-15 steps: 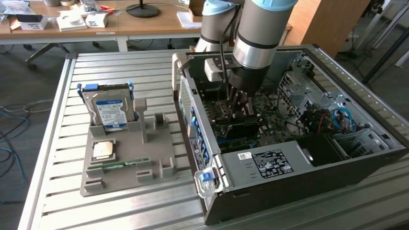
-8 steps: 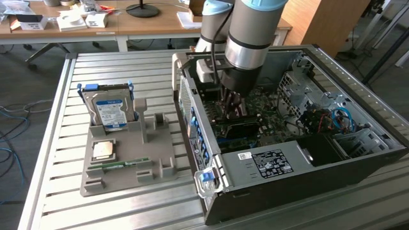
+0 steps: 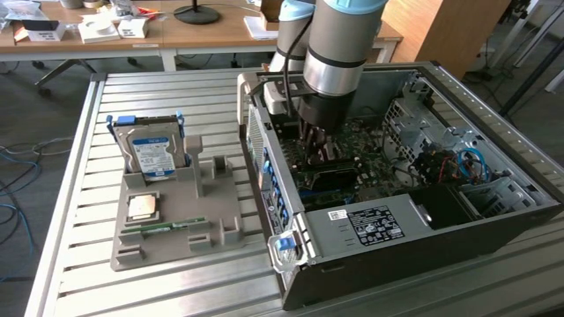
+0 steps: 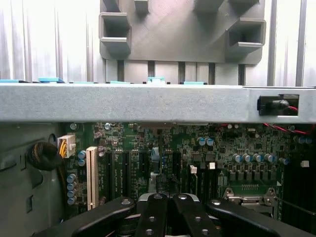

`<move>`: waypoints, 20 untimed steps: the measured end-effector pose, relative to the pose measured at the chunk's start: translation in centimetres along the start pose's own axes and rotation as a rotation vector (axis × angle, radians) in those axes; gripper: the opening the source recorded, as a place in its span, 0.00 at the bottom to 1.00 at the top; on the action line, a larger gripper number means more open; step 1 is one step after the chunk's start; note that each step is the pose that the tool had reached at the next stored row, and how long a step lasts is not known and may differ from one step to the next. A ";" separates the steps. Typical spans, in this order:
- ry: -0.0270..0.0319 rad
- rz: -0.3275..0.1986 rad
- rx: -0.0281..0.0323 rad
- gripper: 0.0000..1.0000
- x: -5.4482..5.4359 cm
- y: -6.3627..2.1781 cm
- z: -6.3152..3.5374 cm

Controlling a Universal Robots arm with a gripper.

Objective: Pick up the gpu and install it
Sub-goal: 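Press down on the gpu until it lock into place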

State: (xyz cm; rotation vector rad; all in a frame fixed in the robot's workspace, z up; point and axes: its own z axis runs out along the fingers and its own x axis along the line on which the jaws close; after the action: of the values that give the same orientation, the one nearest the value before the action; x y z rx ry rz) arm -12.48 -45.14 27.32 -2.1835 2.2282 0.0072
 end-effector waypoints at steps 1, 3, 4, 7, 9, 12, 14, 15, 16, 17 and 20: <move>0.0000 0.000 0.0000 0.11 0.0 0.01 0.00; 0.0000 0.000 0.0000 0.11 0.0 0.21 -0.02; 0.0000 0.000 0.0002 0.11 0.0 0.36 -0.04; 0.0002 0.000 0.0019 0.11 0.0 0.84 -0.19; -0.0001 0.000 0.0034 0.11 0.0 1.11 -0.27; -0.0001 0.000 0.0056 0.11 0.0 1.52 -0.35; -0.0001 0.000 0.0069 0.11 0.0 1.80 -0.40; -0.0001 0.000 0.0075 0.11 0.0 1.92 -0.42; -0.0001 0.000 0.0079 0.11 0.0 2.00 -0.47; -0.0001 0.000 0.0081 0.11 0.0 2.04 -0.57; -0.0001 0.000 0.0082 0.11 0.0 2.03 -1.04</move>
State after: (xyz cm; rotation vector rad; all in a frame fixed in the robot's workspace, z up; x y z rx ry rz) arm -14.53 -45.14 28.33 -2.1796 2.2240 -0.0018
